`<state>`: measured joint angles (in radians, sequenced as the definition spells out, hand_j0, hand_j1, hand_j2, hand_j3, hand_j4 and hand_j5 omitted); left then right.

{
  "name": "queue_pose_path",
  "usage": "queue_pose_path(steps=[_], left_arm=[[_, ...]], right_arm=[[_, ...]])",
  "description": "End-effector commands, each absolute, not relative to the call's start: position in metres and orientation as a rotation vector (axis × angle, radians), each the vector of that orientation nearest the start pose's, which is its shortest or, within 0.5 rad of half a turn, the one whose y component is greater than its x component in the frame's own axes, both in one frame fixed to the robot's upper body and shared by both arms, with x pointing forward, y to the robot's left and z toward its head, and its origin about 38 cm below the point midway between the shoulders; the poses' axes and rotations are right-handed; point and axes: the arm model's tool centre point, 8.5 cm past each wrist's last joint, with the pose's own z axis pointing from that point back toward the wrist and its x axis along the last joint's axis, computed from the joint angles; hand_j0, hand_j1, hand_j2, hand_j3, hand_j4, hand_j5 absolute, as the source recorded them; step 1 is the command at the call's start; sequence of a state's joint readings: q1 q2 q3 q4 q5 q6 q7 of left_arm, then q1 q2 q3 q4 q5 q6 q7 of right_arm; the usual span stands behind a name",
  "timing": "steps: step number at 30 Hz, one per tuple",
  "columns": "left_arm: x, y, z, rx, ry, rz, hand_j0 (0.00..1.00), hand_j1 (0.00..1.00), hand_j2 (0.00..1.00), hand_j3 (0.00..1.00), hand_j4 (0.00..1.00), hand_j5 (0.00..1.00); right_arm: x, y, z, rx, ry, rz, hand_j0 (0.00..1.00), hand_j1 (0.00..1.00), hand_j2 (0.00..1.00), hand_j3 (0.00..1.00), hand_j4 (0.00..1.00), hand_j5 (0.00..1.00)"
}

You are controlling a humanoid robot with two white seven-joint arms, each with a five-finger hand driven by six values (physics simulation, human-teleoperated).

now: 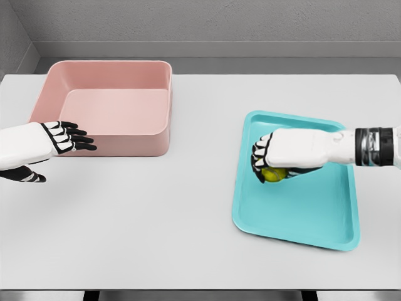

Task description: Put the tennis from the blue tray into the pink basket with both arms

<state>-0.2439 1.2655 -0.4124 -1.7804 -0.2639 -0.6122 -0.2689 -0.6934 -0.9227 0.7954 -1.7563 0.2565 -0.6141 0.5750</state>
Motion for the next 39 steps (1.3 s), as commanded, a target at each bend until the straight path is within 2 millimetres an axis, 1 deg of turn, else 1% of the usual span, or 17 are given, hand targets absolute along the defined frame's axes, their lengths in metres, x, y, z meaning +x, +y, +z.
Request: queue_pose_path(steps=[1, 4, 5, 10, 13, 16, 19, 21, 23, 24, 25, 27, 31, 34, 36, 38, 39], left_arm=[[0.335, 0.368, 0.255, 0.431, -1.455, -2.092, 1.00, 1.00, 1.00, 1.00, 1.00, 1.00], [0.335, 0.368, 0.255, 0.431, -1.455, -2.092, 1.00, 1.00, 1.00, 1.00, 1.00, 1.00], [0.335, 0.368, 0.256, 0.433, -1.454, -2.091, 1.00, 1.00, 1.00, 1.00, 1.00, 1.00], [0.336, 0.368, 0.257, 0.436, -1.458, -2.090, 1.00, 1.00, 1.00, 1.00, 1.00, 1.00], [0.336, 0.368, 0.257, 0.436, -1.456, -2.091, 1.00, 1.00, 1.00, 1.00, 1.00, 1.00], [0.336, 0.368, 0.257, 0.436, -1.456, -2.091, 1.00, 1.00, 1.00, 1.00, 1.00, 1.00], [0.336, 0.368, 0.257, 0.436, -1.456, -2.091, 1.00, 1.00, 1.00, 1.00, 1.00, 1.00], [0.336, 0.368, 0.257, 0.436, -1.454, -2.092, 1.00, 1.00, 1.00, 1.00, 1.00, 1.00], [0.336, 0.368, 0.257, 0.436, -1.454, -2.092, 1.00, 1.00, 1.00, 1.00, 1.00, 1.00], [0.335, 0.368, 0.256, 0.433, -1.455, -2.091, 1.00, 1.00, 1.00, 1.00, 1.00, 1.00], [0.336, 0.368, 0.256, 0.435, -1.455, -2.091, 1.00, 1.00, 1.00, 1.00, 1.00, 1.00], [0.336, 0.368, 0.257, 0.436, -1.456, -2.091, 1.00, 1.00, 1.00, 1.00, 1.00, 1.00], [0.336, 0.368, 0.257, 0.436, -1.456, -2.091, 1.00, 1.00, 1.00, 1.00, 1.00, 1.00], [0.336, 0.368, 0.257, 0.436, -1.458, -2.090, 1.00, 1.00, 1.00, 1.00, 1.00, 1.00], [0.336, 0.368, 0.257, 0.436, -1.458, -2.090, 1.00, 1.00, 1.00, 1.00, 1.00, 1.00], [0.336, 0.368, 0.257, 0.436, -1.458, -2.090, 1.00, 1.00, 1.00, 1.00, 1.00, 1.00], [0.336, 0.368, 0.257, 0.436, -1.458, -2.090, 1.00, 1.00, 1.00, 1.00, 1.00, 1.00]], right_arm=[[0.369, -0.217, 0.232, 0.100, 1.862, -2.894, 0.38, 0.38, 0.38, 0.38, 0.38, 0.38], [0.371, -0.209, 0.237, 0.100, 1.876, -2.859, 0.38, 0.38, 0.38, 0.38, 0.38, 0.38], [0.372, -0.200, 0.241, 0.093, 1.891, -2.828, 0.38, 0.38, 0.38, 0.38, 0.38, 0.38], [0.371, -0.176, 0.241, 0.035, 1.934, -2.756, 0.38, 0.38, 0.38, 0.38, 0.38, 0.38], [0.370, -0.156, 0.245, -0.001, 1.963, -2.692, 0.38, 0.38, 0.38, 0.38, 0.38, 0.38], [0.369, -0.141, 0.246, -0.002, 1.962, -2.654, 0.38, 0.38, 0.38, 0.38, 0.38, 0.38], [0.366, -0.120, 0.243, -0.024, 1.954, -2.615, 0.38, 0.38, 0.38, 0.38, 0.38, 0.38], [0.369, -0.114, 0.243, -0.030, 1.966, -2.603, 0.38, 0.38, 0.38, 0.38, 0.38, 0.38], [0.376, -0.107, 0.235, -0.035, 1.978, -2.619, 0.38, 0.38, 0.38, 0.38, 0.38, 0.38], [0.379, -0.101, 0.225, -0.053, 1.962, -2.644, 0.39, 0.39, 0.39, 0.39, 0.39, 0.39], [0.381, -0.098, 0.222, -0.059, 1.966, -2.650, 0.39, 0.39, 0.39, 0.39, 0.39, 0.39], [0.383, -0.095, 0.217, -0.065, 1.959, -2.663, 0.39, 0.39, 0.39, 0.39, 0.39, 0.39], [0.394, -0.097, 0.199, -0.077, 1.953, -2.735, 0.39, 0.39, 0.39, 0.39, 0.39, 0.39], [0.397, -0.088, 0.187, -0.085, 1.925, -2.764, 0.39, 0.39, 0.39, 0.39, 0.39, 0.39], [0.396, -0.087, 0.185, -0.093, 1.919, -2.768, 0.39, 0.39, 0.39, 0.39, 0.39, 0.39], [0.401, -0.090, 0.178, -0.090, 1.912, -2.801, 0.39, 0.39, 0.39, 0.39, 0.39, 0.39], [0.400, -0.083, 0.178, -0.090, 1.909, -2.787, 0.39, 0.39, 0.39, 0.39, 0.39, 0.39]])
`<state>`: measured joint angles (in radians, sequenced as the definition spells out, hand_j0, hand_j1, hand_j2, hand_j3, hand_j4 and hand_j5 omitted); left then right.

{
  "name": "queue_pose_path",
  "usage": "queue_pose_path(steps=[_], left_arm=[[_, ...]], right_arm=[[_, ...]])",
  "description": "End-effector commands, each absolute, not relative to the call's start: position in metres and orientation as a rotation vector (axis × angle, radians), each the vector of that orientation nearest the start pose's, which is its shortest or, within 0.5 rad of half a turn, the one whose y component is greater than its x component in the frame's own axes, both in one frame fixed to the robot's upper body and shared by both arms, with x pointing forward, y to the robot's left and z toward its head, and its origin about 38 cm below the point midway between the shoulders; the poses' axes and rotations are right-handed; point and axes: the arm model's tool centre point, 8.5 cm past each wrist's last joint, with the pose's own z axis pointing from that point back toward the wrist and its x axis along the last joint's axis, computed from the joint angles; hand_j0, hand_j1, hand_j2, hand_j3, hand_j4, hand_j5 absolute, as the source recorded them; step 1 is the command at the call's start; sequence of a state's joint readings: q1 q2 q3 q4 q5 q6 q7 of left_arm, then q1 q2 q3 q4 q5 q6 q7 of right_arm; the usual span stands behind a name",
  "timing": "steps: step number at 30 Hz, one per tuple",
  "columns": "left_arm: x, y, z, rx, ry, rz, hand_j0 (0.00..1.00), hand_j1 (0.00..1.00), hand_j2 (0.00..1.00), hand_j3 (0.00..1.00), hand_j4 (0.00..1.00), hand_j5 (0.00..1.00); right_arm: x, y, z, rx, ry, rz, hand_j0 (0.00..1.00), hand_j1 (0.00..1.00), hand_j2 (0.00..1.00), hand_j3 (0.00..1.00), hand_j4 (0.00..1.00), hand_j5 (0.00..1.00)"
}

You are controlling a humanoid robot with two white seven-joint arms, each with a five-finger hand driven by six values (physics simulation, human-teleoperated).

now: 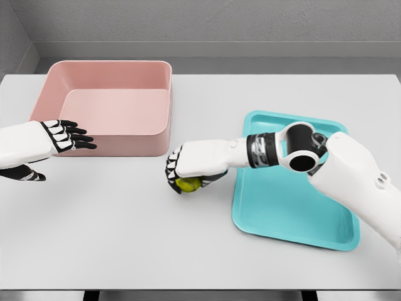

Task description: Put the tennis from the blue tray into the pink basket with both arms

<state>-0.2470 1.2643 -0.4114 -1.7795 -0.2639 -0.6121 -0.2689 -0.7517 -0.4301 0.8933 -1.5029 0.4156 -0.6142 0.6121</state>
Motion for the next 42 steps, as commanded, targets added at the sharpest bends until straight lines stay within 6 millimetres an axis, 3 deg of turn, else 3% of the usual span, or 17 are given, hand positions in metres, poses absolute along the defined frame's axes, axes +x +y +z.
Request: queue_pose_path(steps=[1, 10, 14, 24, 26, 27, 38, 39, 42], left_arm=[[0.336, 0.368, 0.256, 0.434, -1.457, -2.090, 1.00, 1.00, 1.00, 1.00, 1.00, 1.00], [0.335, 0.368, 0.253, 0.427, -1.451, -2.091, 1.00, 1.00, 1.00, 1.00, 1.00, 1.00], [0.335, 0.368, 0.253, 0.427, -1.448, -2.091, 1.00, 1.00, 1.00, 1.00, 1.00, 1.00], [0.335, 0.368, 0.253, 0.427, -1.448, -2.091, 1.00, 1.00, 1.00, 1.00, 1.00, 1.00], [0.334, 0.368, 0.253, 0.425, -1.451, -2.091, 1.00, 1.00, 1.00, 1.00, 1.00, 1.00], [0.334, 0.368, 0.253, 0.425, -1.450, -2.091, 1.00, 1.00, 1.00, 1.00, 1.00, 1.00], [0.335, 0.368, 0.255, 0.431, -1.451, -2.092, 1.00, 1.00, 1.00, 1.00, 1.00, 1.00], [0.335, 0.368, 0.255, 0.430, -1.453, -2.090, 1.00, 1.00, 1.00, 1.00, 1.00, 1.00], [0.335, 0.368, 0.255, 0.430, -1.453, -2.090, 1.00, 1.00, 1.00, 1.00, 1.00, 1.00]], right_arm=[[0.399, -0.079, 0.176, -0.099, 1.903, -2.789, 0.39, 0.39, 0.39, 0.39, 0.39, 0.39], [0.402, -0.068, 0.164, -0.113, 1.883, -2.816, 0.40, 0.40, 0.40, 0.40, 0.40, 0.40], [0.401, -0.058, 0.169, -0.121, 1.892, -2.787, 0.40, 0.40, 0.40, 0.40, 0.40, 0.40], [0.401, -0.058, 0.167, -0.123, 1.888, -2.790, 0.42, 0.42, 0.42, 0.42, 0.42, 0.42], [0.400, -0.058, 0.166, -0.129, 1.891, -2.791, 0.76, 0.76, 0.76, 0.76, 0.76, 0.76], [0.400, -0.058, 0.166, -0.127, 1.889, -2.792, 0.83, 0.83, 0.83, 0.83, 0.83, 0.83], [0.398, -0.057, 0.170, -0.118, 1.893, -2.773, 0.93, 0.93, 0.93, 0.93, 0.93, 0.93], [0.393, -0.053, 0.179, -0.109, 1.899, -2.734, 0.99, 0.99, 0.99, 0.99, 0.99, 0.99], [0.381, -0.045, 0.198, -0.091, 1.909, -2.645, 0.99, 0.99, 0.99, 0.99, 0.99, 0.99]])
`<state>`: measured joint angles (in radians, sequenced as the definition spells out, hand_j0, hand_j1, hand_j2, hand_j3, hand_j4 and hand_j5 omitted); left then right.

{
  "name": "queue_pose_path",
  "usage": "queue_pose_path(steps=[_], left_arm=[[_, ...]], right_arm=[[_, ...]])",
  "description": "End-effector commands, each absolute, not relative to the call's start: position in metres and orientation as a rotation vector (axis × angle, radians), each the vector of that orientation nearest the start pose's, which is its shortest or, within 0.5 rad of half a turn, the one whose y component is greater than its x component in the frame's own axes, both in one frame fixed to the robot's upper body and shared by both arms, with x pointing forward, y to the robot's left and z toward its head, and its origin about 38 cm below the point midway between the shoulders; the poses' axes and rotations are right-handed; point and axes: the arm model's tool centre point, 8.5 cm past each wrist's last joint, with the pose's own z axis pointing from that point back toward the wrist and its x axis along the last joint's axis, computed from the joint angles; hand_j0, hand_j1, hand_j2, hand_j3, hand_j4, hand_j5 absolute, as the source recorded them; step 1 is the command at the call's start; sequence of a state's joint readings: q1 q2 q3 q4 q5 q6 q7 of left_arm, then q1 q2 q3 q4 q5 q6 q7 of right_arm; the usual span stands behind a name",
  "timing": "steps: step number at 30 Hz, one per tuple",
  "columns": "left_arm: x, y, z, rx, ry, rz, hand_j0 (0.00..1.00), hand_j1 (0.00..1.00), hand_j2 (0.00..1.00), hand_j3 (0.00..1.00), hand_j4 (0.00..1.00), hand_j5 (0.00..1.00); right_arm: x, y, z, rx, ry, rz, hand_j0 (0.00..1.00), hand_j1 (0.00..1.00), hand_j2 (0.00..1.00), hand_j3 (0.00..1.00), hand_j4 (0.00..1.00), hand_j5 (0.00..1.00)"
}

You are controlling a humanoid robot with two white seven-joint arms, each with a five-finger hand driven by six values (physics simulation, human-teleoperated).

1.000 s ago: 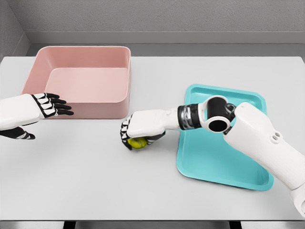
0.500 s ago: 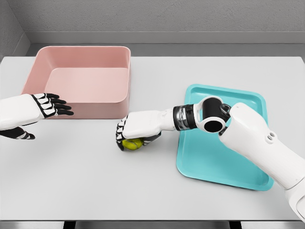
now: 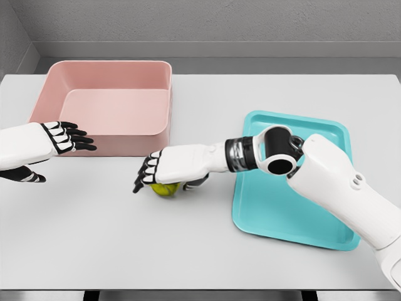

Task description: Put the tennis from the blue tray into the pink basket with both arms

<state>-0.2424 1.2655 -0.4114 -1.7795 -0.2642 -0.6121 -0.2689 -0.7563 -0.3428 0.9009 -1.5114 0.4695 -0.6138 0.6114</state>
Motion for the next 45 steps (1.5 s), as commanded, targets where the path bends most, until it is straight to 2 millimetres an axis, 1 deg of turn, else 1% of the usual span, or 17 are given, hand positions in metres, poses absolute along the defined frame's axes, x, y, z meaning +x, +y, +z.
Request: queue_pose_path(steps=[1, 4, 6, 9, 16, 20, 22, 23, 25, 26, 27, 32, 34, 38, 40, 43, 45], left_arm=[[0.335, 0.368, 0.255, 0.430, -1.453, -2.090, 1.00, 1.00, 1.00, 1.00, 1.00, 1.00], [0.335, 0.368, 0.255, 0.431, -1.451, -2.092, 1.00, 1.00, 1.00, 1.00, 1.00, 1.00], [0.335, 0.368, 0.255, 0.430, -1.453, -2.090, 1.00, 1.00, 1.00, 1.00, 1.00, 1.00], [0.334, 0.368, 0.253, 0.425, -1.450, -2.091, 1.00, 1.00, 1.00, 1.00, 1.00, 1.00], [0.334, 0.369, 0.245, 0.419, -1.426, -2.102, 1.00, 1.00, 1.00, 1.00, 1.00, 1.00], [0.333, 0.368, 0.246, 0.421, -1.429, -2.105, 1.00, 1.00, 1.00, 1.00, 1.00, 1.00], [0.334, 0.367, 0.244, 0.419, -1.428, -2.107, 1.00, 1.00, 1.00, 1.00, 1.00, 1.00], [0.334, 0.365, 0.241, 0.417, -1.432, -2.107, 1.00, 1.00, 1.00, 1.00, 1.00, 1.00], [0.335, 0.357, 0.232, 0.414, -1.448, -2.115, 1.00, 1.00, 1.00, 1.00, 1.00, 1.00], [0.335, 0.354, 0.228, 0.421, -1.445, -2.128, 1.00, 1.00, 1.00, 1.00, 1.00, 1.00], [0.336, 0.351, 0.225, 0.420, -1.456, -2.129, 1.00, 1.00, 1.00, 1.00, 1.00, 1.00], [0.337, 0.338, 0.212, 0.443, -1.458, -2.171, 1.00, 1.00, 1.00, 1.00, 1.00, 1.00], [0.337, 0.332, 0.208, 0.443, -1.468, -2.179, 1.00, 1.00, 1.00, 1.00, 1.00, 1.00], [0.336, 0.325, 0.210, 0.438, -1.499, -2.178, 1.00, 1.00, 1.00, 1.00, 1.00, 1.00], [0.338, 0.320, 0.209, 0.443, -1.508, -2.184, 1.00, 1.00, 1.00, 1.00, 1.00, 1.00], [0.338, 0.308, 0.202, 0.413, -1.508, -2.194, 1.00, 1.00, 1.00, 1.00, 1.00, 1.00], [0.340, 0.302, 0.199, 0.425, -1.508, -2.211, 1.00, 1.00, 1.00, 1.00, 1.00, 1.00]], right_arm=[[0.380, -0.046, 0.207, -0.069, 1.927, -2.618, 0.99, 0.99, 0.99, 0.99, 0.99, 0.99], [0.378, -0.051, 0.234, 0.007, 1.976, -2.533, 0.99, 0.99, 0.99, 0.99, 0.99, 0.99], [0.375, -0.067, 0.254, 0.090, 1.995, -2.486, 0.99, 0.99, 0.99, 0.99, 0.99, 0.99], [0.379, -0.098, 0.268, 0.198, 2.025, -2.484, 1.00, 1.00, 1.00, 1.00, 1.00, 1.00], [0.399, -0.193, 0.302, 0.552, 2.253, -2.453, 1.00, 1.00, 1.00, 1.00, 1.00, 1.00], [0.396, -0.247, 0.313, 0.658, 2.380, -2.440, 1.00, 1.00, 1.00, 1.00, 1.00, 1.00], [0.390, -0.290, 0.319, 0.792, 2.485, -2.405, 1.00, 1.00, 1.00, 1.00, 1.00, 1.00], [0.385, -0.308, 0.319, 0.832, 2.540, -2.387, 1.00, 1.00, 1.00, 1.00, 1.00, 1.00], [0.377, -0.331, 0.311, 0.861, 2.635, -2.372, 1.00, 1.00, 1.00, 1.00, 1.00, 1.00], [0.373, -0.344, 0.314, 0.913, 2.672, -2.341, 1.00, 1.00, 1.00, 1.00, 1.00, 1.00], [0.369, -0.350, 0.309, 0.903, 2.708, -2.337, 1.00, 1.00, 1.00, 1.00, 1.00, 1.00], [0.360, -0.345, 0.277, 0.798, 2.751, -2.413, 1.00, 1.00, 1.00, 1.00, 1.00, 1.00], [0.361, -0.338, 0.270, 0.747, 2.743, -2.440, 1.00, 1.00, 1.00, 1.00, 1.00, 1.00], [0.358, -0.337, 0.259, 0.710, 2.749, -2.473, 1.00, 1.00, 1.00, 1.00, 1.00, 1.00], [0.357, -0.325, 0.247, 0.645, 2.828, -2.422, 1.00, 1.00, 1.00, 1.00, 1.00, 1.00], [0.356, -0.326, 0.243, 0.636, 2.835, -2.432, 1.00, 1.00, 1.00, 1.00, 1.00, 1.00], [0.352, -0.330, 0.243, 0.585, 2.905, -2.384, 1.00, 1.00, 1.00, 1.00, 1.00, 1.00]])
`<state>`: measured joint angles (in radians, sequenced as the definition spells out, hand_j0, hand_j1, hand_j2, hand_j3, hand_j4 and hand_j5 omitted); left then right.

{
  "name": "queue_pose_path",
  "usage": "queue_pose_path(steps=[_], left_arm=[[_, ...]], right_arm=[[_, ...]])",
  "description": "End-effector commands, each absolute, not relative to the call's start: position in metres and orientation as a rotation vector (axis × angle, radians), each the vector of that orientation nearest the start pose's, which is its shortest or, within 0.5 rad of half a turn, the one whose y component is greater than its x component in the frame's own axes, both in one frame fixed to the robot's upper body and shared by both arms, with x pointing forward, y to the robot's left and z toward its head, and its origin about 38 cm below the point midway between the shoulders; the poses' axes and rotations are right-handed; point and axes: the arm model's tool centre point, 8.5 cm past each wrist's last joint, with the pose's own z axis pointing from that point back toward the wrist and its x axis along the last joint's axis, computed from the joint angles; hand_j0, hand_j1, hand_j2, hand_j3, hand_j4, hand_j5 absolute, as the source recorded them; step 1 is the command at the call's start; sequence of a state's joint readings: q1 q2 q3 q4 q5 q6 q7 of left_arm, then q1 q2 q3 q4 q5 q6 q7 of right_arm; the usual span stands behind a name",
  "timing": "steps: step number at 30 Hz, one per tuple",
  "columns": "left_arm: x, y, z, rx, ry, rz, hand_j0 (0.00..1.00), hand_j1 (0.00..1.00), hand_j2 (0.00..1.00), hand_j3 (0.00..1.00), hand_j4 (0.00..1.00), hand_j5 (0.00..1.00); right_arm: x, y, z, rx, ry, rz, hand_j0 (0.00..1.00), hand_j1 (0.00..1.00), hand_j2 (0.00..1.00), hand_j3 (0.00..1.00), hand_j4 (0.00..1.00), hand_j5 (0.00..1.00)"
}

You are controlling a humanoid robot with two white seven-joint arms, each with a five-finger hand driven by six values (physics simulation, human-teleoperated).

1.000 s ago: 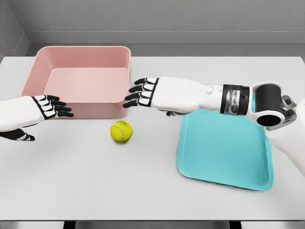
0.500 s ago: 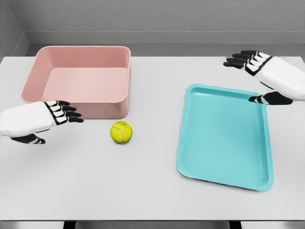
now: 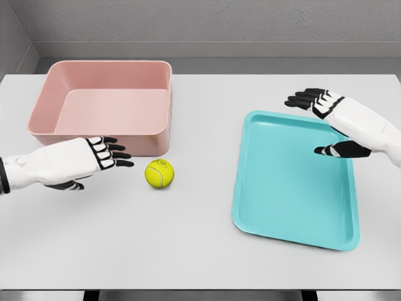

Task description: Put the tennis from the blue tray into the pink basket with both arms

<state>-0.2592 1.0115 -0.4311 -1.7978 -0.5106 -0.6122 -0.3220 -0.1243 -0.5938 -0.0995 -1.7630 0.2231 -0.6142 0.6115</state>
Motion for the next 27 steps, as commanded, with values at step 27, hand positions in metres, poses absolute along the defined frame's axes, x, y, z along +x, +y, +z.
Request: queue_pose_path(steps=[27], left_arm=[[0.365, 0.221, 0.190, -0.445, 1.871, 2.788, 1.00, 1.00, 1.00, 1.00, 1.00, 1.00]], right_arm=[[0.352, -0.332, 0.238, -0.378, -1.883, 1.541, 1.00, 1.00, 1.00, 1.00, 1.00, 1.00]])
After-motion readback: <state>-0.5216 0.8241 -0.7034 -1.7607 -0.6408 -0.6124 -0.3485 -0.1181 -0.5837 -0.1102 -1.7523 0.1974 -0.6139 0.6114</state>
